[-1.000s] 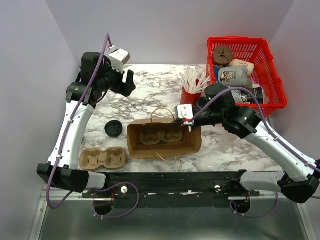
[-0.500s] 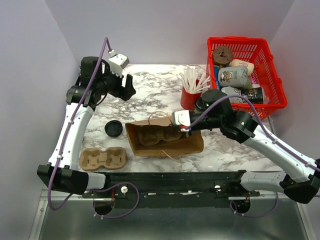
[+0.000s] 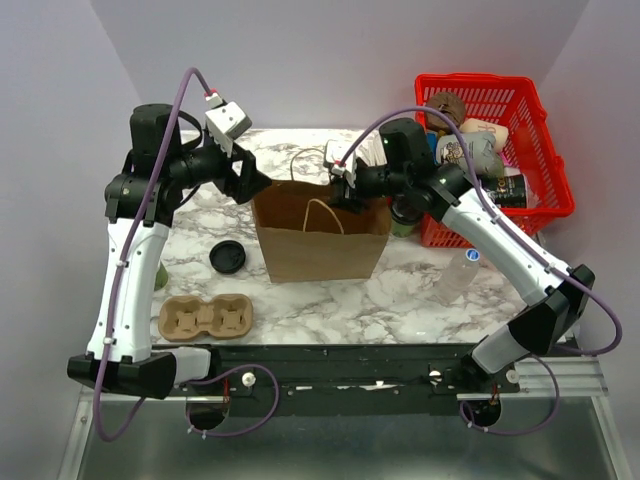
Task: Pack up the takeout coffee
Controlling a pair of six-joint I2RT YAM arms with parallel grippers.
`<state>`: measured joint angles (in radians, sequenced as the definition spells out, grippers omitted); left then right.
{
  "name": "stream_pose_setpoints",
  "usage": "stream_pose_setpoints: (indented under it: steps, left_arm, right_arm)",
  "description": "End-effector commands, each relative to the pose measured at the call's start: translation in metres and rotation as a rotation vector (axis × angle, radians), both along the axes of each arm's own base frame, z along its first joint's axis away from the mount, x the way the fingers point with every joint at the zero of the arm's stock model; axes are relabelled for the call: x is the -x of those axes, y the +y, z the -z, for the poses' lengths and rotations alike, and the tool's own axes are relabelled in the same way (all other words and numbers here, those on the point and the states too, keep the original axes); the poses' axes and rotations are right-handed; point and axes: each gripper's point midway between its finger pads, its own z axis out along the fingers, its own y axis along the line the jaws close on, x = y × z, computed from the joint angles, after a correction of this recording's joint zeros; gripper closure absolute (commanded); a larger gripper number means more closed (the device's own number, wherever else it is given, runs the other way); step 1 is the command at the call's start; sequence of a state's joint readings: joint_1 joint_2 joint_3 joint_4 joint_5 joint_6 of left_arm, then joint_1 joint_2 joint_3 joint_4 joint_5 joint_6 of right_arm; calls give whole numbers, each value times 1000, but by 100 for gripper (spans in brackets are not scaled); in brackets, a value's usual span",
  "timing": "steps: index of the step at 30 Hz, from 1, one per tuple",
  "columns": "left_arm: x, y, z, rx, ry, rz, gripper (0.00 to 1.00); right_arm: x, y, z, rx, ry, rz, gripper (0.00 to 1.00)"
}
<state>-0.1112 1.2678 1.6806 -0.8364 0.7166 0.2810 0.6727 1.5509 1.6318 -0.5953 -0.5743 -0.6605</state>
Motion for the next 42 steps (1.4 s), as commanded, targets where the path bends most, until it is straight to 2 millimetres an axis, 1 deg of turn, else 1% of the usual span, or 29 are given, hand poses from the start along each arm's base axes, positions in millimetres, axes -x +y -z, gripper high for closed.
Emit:
stream_pose_setpoints:
  steps: [1,3,4,6,7,8,9,10,11,12,13,14,15,17,19,20,24,25,27,28,29,30,31,33,34,35,36,39,42]
  left_arm:
    - [16,-21,19,25,39,212,16]
    - [8,-23,23,25,39,228,16]
    - [-2,-26,24,25,37,235,16]
    - [-11,-29,25,18,28,249,17]
    - [-16,-32,32,20,56,268,17]
    - [-19,-34,26,9,26,291,17]
    - [-20,-37,27,7,29,310,17]
    - [-21,-39,38,1,73,332,18]
    - [-20,-45,34,-19,41,370,18]
    - [-21,-48,37,-31,44,388,19]
    - [-19,-51,49,-39,94,408,19]
    - [-17,-57,47,-50,86,434,20]
    - [-18,-59,51,-65,84,446,22]
    - [-20,-64,60,-75,100,458,24]
    - [-23,-70,66,-85,96,475,26]
    - [-25,-72,66,-92,90,476,30]
    - [-32,-77,70,-113,79,485,42]
    - [-34,-80,69,-109,83,491,52]
    - [-35,-82,70,-99,96,495,59]
    - [-35,-83,70,-96,99,498,62]
    - [-35,-84,71,-92,109,502,65]
    - [-34,-86,70,-87,109,509,74]
    - [-34,-87,69,-84,113,510,78]
    - [-32,-88,70,-78,126,514,93]
    - [-31,-88,70,-78,133,513,94]
    - [-29,-87,71,-80,142,509,96]
    - [-28,-86,71,-85,145,506,100]
    - [-20,-77,76,-128,159,491,100]
    - [-16,-64,82,-177,179,446,100]
  right_arm:
    - [4,2,-20,-52,50,13,45]
    - [3,-3,-31,-78,47,38,42]
    - [4,-5,-35,-91,60,55,39]
    - [5,-12,-50,-120,37,84,36]
    - [6,-15,-55,-128,29,94,33]
    - [4,-19,-58,-131,19,111,32]
    - [1,-25,-65,-136,-4,149,31]
    - [-2,-29,-66,-142,4,175,29]
    - [-9,-38,-69,-149,5,212,29]
    - [-13,-44,-74,-161,7,236,29]
    - [-17,-50,-76,-177,32,268,29]
    - [-26,-60,-78,-184,40,308,28]
    - [-28,-66,-81,-188,51,326,28]
    - [-40,-80,-75,-171,73,376,28]
    - [-46,-91,-64,-149,98,408,29]
    - [-53,-101,-60,-143,107,436,29]
    - [-63,-123,-34,-84,148,484,30]
    - [-69,-138,-10,-25,159,493,32]
    - [-74,-146,1,10,155,494,32]
    - [-75,-148,13,39,186,484,33]
    - [-75,-148,19,61,195,475,34]
    - [-78,-151,22,84,186,469,35]
    - [-80,-153,27,106,197,473,36]
    - [-88,-157,42,143,217,481,37]
    - [-92,-161,44,165,214,498,37]
    - [-96,-162,55,191,236,502,37]
    - [-99,-163,59,209,235,503,38]
    - [-103,-168,70,265,243,494,40]
    - [-107,-172,67,283,207,486,43]
